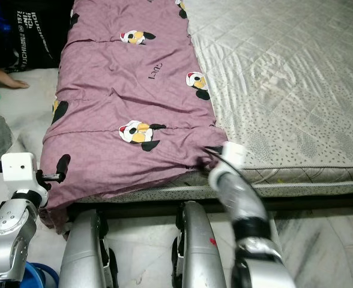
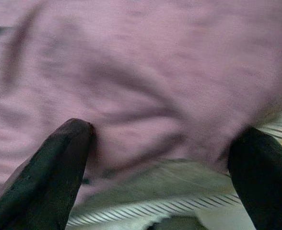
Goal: Clean up the room
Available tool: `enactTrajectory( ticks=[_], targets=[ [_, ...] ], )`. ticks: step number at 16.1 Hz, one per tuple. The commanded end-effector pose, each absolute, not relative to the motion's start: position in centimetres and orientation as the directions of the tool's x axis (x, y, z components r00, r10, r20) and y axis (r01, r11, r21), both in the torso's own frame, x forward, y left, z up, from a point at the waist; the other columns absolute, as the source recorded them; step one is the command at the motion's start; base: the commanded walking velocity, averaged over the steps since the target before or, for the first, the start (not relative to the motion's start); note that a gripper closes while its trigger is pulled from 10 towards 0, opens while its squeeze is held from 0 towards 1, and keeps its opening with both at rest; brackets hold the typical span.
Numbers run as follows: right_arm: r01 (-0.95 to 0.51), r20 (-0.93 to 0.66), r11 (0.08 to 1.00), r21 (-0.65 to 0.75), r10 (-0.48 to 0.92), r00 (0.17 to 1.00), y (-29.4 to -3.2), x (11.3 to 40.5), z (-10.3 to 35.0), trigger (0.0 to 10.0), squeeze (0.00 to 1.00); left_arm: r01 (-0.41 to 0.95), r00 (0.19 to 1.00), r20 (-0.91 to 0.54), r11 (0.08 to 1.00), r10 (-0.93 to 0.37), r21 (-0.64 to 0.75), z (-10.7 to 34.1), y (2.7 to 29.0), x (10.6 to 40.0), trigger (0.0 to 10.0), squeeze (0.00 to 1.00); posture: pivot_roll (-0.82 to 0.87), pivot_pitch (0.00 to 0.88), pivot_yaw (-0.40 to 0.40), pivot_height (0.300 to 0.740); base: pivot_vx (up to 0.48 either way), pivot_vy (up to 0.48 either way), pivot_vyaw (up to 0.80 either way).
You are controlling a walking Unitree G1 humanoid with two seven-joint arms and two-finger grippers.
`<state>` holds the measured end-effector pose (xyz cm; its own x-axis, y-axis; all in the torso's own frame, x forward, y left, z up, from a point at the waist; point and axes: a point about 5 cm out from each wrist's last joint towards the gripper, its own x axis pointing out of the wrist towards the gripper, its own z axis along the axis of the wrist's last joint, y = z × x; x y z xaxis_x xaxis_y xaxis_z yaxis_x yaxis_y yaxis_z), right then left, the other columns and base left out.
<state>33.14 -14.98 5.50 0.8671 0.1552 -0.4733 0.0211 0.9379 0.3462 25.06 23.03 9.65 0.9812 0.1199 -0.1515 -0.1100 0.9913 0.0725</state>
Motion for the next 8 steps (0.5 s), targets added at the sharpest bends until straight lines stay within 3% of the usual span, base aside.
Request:
enactTrajectory(
  ticks=[1, 2, 8],
  targets=[
    [0.015, -0.475, 0.939, 0.343, 0.160, 0.865, -14.8, 33.2, 5.3, 9.9, 0.00, -0.106, 0.977, -0.178, 0.992, 0.117, 0.069, 9.2, 23.0, 24.8, 10.0, 0.00, 0.08, 0.174, -0.061, 0.566, 0.000, 0.000, 0.00],
    [-0.002, -0.459, 0.935, 0.353, 0.176, 0.871, -14.1, 33.5, 5.5, 0.0, 0.00, -0.107, 0.977, -0.178, 0.992, 0.117, 0.069, 9.2, 23.1, 24.7, 10.0, 0.00, 0.09, 0.174, -0.062, 0.566, 0.000, 0.000, 0.00],
    [0.074, -0.476, 0.943, 0.324, 0.095, 0.874, -14.9, 33.4, 4.6, 0.0, 0.00, -0.105, 0.976, -0.184, 0.992, 0.116, 0.065, 9.2, 23.1, 24.5, 10.0, 0.00, 0.09, 0.176, -0.054, 0.566, 0.000, 0.000, 0.00]
  ],
)
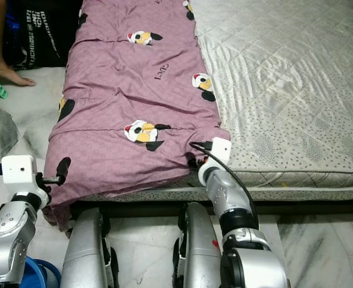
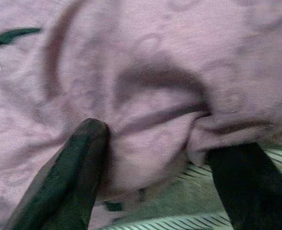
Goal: Clean up the room
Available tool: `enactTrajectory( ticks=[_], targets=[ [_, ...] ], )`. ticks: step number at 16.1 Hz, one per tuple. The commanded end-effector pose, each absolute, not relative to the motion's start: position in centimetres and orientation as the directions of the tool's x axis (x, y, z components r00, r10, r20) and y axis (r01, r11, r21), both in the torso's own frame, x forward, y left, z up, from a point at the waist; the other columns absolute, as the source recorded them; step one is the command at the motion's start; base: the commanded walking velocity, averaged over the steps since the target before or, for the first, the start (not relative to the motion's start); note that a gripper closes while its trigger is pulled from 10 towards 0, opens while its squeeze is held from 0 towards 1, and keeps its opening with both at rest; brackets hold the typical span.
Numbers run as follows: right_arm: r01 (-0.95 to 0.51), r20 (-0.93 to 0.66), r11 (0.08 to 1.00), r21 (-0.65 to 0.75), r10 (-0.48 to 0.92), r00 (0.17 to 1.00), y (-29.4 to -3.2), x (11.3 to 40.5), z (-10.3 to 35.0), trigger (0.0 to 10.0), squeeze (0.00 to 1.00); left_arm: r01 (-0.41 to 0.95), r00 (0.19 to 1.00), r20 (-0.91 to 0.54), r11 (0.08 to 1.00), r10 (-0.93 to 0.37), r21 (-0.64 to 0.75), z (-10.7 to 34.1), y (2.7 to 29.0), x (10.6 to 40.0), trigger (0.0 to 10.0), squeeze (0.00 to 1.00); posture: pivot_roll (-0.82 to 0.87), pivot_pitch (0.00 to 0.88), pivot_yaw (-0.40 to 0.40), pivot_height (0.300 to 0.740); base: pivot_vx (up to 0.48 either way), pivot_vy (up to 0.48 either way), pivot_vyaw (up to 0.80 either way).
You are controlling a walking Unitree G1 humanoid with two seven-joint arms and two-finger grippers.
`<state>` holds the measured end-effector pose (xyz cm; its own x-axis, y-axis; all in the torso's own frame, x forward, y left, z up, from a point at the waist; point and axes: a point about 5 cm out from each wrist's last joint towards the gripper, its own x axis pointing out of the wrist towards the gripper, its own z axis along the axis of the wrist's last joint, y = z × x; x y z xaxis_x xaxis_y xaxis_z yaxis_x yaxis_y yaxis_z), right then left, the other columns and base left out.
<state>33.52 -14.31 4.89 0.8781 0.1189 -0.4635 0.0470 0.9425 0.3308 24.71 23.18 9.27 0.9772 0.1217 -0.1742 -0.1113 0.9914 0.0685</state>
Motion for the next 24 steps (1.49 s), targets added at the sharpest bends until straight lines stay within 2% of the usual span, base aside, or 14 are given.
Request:
enactTrajectory(
  ticks=[1, 13, 19, 21, 24],
  targets=[
    [0.090, -0.479, 0.943, 0.319, 0.078, 0.874, -15.1, 33.3, 4.4, 0.0, 0.00, -0.102, 0.976, -0.185, 0.993, 0.113, 0.065, 9.2, 23.0, 24.6, 10.0, 0.00, 0.09, 0.176, -0.054, 0.566, 0.000, 0.000, 0.00],
    [0.139, -0.475, 0.943, 0.302, 0.022, 0.880, -16.0, 33.4, 4.3, 0.0, 0.00, -0.099, 0.977, -0.185, 0.993, 0.108, 0.061, 9.2, 23.0, 24.8, 10.0, 0.00, 0.08, 0.179, -0.052, 0.566, 0.000, 0.000, 0.00],
    [0.172, -0.470, 0.941, 0.291, -0.016, 0.882, -17.4, 32.8, 4.2, 0.0, 0.00, -0.027, 0.980, -0.198, 0.999, 0.035, 0.043, 9.0, 21.9, 25.1, 10.0, 0.00, 0.08, 0.180, -0.049, 0.566, 0.000, 0.000, 0.00],
    [0.199, -0.481, 0.938, 0.282, -0.041, 0.876, -18.6, 32.0, 4.0, 0.0, 0.00, 0.036, 0.984, -0.173, 0.999, -0.036, -0.003, 9.5, 20.7, 25.3, 10.0, 0.00, 0.06, 0.179, -0.047, 0.566, 0.000, 0.000, 0.00],
    [0.215, -0.495, 0.937, 0.275, -0.054, 0.867, -20.2, 30.3, 4.1, 0.0, 0.00, 0.146, 0.974, -0.174, 0.989, -0.142, 0.009, 9.7, 19.4, 25.1, 10.0, 0.00, 0.05, 0.182, -0.052, 0.566, 0.000, 0.000, 0.00]
  ],
)
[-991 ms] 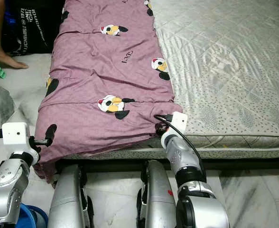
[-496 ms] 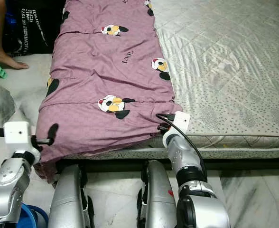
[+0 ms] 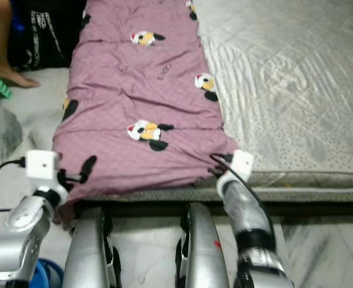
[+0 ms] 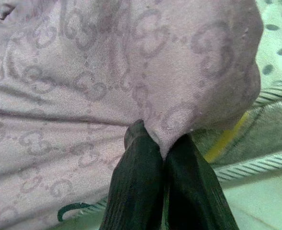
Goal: Clean up the room
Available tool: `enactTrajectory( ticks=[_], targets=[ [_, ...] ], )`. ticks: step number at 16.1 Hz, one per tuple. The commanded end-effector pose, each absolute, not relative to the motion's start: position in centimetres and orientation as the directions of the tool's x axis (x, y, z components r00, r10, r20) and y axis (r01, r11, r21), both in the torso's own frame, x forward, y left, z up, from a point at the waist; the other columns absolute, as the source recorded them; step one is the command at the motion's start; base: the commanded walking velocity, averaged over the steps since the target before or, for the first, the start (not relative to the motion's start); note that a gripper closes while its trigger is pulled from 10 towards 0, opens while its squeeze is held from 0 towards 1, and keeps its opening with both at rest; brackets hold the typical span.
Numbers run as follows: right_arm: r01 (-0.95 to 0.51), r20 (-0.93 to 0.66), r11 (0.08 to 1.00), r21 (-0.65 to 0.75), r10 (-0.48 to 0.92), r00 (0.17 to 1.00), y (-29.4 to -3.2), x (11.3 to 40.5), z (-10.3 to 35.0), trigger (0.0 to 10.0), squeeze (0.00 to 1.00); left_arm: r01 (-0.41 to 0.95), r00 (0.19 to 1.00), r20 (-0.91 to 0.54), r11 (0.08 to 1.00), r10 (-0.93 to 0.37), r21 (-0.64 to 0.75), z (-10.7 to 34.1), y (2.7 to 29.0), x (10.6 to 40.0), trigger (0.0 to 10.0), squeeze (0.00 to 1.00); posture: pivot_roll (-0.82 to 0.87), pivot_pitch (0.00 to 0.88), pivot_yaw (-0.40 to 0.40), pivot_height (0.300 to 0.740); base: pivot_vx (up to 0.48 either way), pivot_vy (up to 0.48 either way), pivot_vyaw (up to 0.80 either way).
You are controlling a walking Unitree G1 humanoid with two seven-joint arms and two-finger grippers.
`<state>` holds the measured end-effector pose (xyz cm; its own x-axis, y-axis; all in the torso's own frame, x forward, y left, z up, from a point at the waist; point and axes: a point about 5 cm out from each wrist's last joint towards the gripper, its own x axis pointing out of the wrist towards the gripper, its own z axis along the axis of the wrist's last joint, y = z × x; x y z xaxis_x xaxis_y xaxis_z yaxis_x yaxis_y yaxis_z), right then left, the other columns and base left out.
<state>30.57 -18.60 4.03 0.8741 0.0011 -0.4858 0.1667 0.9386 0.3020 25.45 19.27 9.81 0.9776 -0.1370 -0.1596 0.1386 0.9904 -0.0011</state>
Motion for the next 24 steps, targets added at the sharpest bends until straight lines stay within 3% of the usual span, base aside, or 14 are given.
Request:
enactTrajectory(
  ticks=[1, 4, 7, 10, 11, 18, 21, 24],
  targets=[
    [0.218, -0.500, 0.938, 0.270, -0.057, 0.864, -20.5, 29.9, 4.1, 0.0, 0.00, 0.146, 0.974, -0.176, 0.989, -0.142, 0.010, 9.6, 19.4, 25.0, 10.0, 0.00, 0.05, 0.183, -0.052, 0.566, 0.000, 0.000, 0.00],
    [0.222, -0.545, 0.944, 0.244, -0.056, 0.836, -22.5, 26.9, 4.1, 0.0, 0.00, 0.159, 0.969, -0.190, 0.987, -0.157, -0.004, 9.2, 19.1, 25.1, 10.0, 0.00, 0.03, 0.187, -0.057, 0.566, 0.000, 0.000, 0.00],
    [0.131, -0.629, 0.955, 0.267, 0.070, 0.774, -21.6, 24.4, 3.7, 0.0, 0.00, 0.184, 0.961, -0.212, 0.983, -0.180, -0.003, 9.1, 18.9, 25.1, 10.0, 0.00, 0.02, 0.187, -0.054, 0.566, 0.000, 0.000, 0.00],
    [0.107, -0.653, 0.961, 0.256, 0.090, 0.752, -21.5, 23.8, 3.8, 0.0, 0.00, 0.191, 0.955, -0.231, 0.982, -0.185, 0.000, 8.8, 19.0, 25.1, 10.0, 0.00, 0.02, 0.186, -0.056, 0.566, 0.000, 0.000, 0.00],
    [0.108, -0.661, 0.965, 0.241, 0.082, 0.746, -21.5, 24.0, 3.9, 10.0, 1.00, 0.196, 0.952, -0.240, 0.981, -0.189, 0.005, 8.7, 18.9, 25.1, 10.0, 0.00, 0.02, 0.185, -0.056, 0.566, 0.000, 0.000, 0.00],
    [0.157, -0.490, 0.980, -0.122, -0.197, 0.849, -23.4, 26.4, 6.8, 10.0, 1.00, 0.209, 0.942, -0.275, 0.978, -0.194, 0.027, 8.4, 19.3, 24.9, 10.0, 0.00, 0.03, 0.180, -0.055, 0.566, 0.000, 0.000, 0.00],
    [0.173, -0.282, 0.985, -0.011, -0.169, 0.944, -22.6, 28.2, 10.1, 10.0, 1.00, 0.206, 0.943, -0.271, 0.978, -0.192, 0.027, 8.5, 19.3, 25.1, 10.0, 0.00, 0.03, 0.177, -0.054, 0.566, 0.000, 0.000, 0.00],
    [0.011, -0.119, 0.991, 0.131, 0.005, 0.993, -18.8, 31.2, 12.2, 10.0, 1.00, 0.210, 0.951, -0.237, 0.978, -0.198, 0.022, 9.2, 19.0, 25.4, 10.0, 0.00, 0.07, 0.169, -0.040, 0.566, 0.000, 0.000, 0.00]
  ],
)
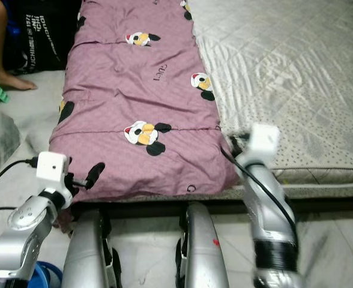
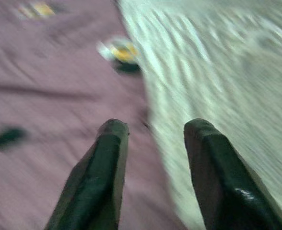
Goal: Clean up the room
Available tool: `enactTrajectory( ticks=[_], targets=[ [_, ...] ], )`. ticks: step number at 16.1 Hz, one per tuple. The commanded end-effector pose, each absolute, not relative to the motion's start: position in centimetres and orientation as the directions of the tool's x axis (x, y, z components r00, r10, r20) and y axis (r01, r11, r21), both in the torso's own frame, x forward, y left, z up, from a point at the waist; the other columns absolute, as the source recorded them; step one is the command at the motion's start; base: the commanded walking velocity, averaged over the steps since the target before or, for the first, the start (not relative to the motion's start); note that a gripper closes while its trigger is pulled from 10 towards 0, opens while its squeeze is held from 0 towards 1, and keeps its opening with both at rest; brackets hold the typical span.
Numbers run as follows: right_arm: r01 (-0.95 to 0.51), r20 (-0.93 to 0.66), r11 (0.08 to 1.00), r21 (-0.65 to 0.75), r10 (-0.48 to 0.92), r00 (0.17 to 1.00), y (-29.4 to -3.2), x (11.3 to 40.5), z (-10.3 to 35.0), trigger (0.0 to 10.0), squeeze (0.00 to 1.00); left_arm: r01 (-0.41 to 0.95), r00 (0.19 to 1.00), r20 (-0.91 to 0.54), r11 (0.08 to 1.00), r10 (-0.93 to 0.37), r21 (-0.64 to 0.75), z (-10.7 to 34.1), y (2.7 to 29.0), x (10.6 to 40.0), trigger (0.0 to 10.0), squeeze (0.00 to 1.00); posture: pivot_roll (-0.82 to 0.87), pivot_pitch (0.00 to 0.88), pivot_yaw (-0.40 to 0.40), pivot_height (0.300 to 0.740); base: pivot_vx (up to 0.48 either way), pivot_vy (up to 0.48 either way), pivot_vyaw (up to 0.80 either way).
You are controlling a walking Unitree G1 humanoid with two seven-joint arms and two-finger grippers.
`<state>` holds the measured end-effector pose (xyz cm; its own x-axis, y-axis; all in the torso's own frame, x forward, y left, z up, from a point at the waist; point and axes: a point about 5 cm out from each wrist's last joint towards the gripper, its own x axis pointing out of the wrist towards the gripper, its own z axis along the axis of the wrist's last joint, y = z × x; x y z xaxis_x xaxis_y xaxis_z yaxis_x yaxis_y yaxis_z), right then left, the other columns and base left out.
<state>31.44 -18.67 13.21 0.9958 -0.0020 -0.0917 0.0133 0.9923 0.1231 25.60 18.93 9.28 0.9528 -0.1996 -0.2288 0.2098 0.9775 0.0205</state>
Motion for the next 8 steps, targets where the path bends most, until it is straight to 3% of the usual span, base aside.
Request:
enactTrajectory(
  ticks=[1, 4, 6, 8],
  targets=[
    [-0.027, -0.102, 0.989, 0.143, 0.042, 0.994, -17.9, 31.8, 12.2, 10.0, 1.00, 0.208, 0.954, -0.225, 0.978, -0.198, 0.018, 9.5, 19.0, 25.4, 10.0, 0.00, 0.07, 0.169, -0.040, 0.566, 0.000, 0.000, 0.00],
    [-0.184, -0.082, 0.976, 0.118, 0.195, 0.977, -14.0, 34.1, 11.7, 10.0, 1.00, 0.206, 0.958, -0.208, 0.978, -0.198, 0.017, 9.9, 19.5, 25.0, 10.0, 0.00, 0.09, 0.181, -0.029, 0.566, 0.000, 0.000, 0.00],
    [-0.153, -0.208, 0.982, 0.113, 0.174, 0.963, -13.0, 34.6, 9.1, 10.0, 1.00, 0.205, 0.963, -0.182, 0.979, -0.200, 0.007, 10.2, 19.1, 25.1, 10.0, 0.00, 0.13, 0.192, -0.040, 0.566, 0.000, 0.000, 0.00],
    [-0.091, -0.445, 0.993, 0.081, 0.117, 0.888, -11.1, 33.9, 5.0, 10.0, 1.00, 0.192, 0.968, -0.166, 0.981, -0.189, 0.007, 10.7, 19.0, 24.8, 10.0, 0.00, 0.16, 0.204, -0.041, 0.566, 0.000, 0.000, 0.00]
  ],
)
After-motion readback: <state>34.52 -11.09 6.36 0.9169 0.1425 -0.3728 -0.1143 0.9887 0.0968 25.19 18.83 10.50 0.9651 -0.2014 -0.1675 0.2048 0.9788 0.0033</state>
